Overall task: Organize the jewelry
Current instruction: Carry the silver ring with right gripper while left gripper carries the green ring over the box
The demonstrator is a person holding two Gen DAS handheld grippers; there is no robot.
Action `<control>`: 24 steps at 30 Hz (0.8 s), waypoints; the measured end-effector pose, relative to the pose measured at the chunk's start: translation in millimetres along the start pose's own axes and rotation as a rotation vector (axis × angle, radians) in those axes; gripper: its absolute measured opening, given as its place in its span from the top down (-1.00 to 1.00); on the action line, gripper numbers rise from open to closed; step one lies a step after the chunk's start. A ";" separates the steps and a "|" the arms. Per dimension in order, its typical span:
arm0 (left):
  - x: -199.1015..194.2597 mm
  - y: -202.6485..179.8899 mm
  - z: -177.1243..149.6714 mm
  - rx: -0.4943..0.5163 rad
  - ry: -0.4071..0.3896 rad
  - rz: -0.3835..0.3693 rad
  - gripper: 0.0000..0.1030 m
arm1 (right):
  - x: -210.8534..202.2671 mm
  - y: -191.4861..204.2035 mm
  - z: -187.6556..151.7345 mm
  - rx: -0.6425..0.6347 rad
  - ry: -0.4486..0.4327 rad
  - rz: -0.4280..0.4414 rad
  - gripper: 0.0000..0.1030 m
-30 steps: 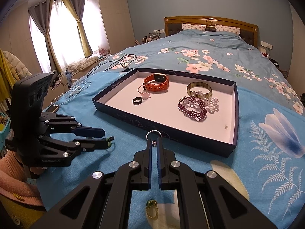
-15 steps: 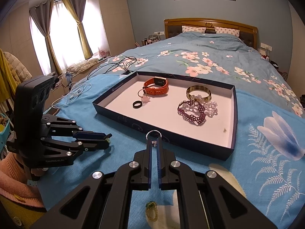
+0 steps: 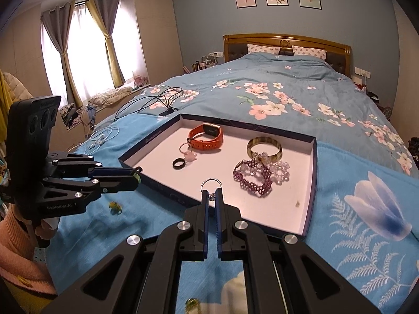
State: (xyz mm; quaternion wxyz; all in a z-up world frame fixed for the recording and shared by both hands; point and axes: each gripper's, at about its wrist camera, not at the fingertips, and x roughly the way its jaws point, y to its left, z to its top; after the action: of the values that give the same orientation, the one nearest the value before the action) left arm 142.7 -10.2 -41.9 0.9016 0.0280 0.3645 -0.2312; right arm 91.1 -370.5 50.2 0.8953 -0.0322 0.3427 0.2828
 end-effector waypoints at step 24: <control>34.8 19.1 26.9 -0.024 0.022 0.039 0.70 | 38.0 -18.7 19.8 0.013 0.045 -0.014 0.94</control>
State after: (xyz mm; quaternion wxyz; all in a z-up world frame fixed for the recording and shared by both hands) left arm 190.2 -12.8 -47.7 0.9021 0.0266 0.3765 -0.2089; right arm 135.7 -362.8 38.7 0.8896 -0.0349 0.3642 0.2736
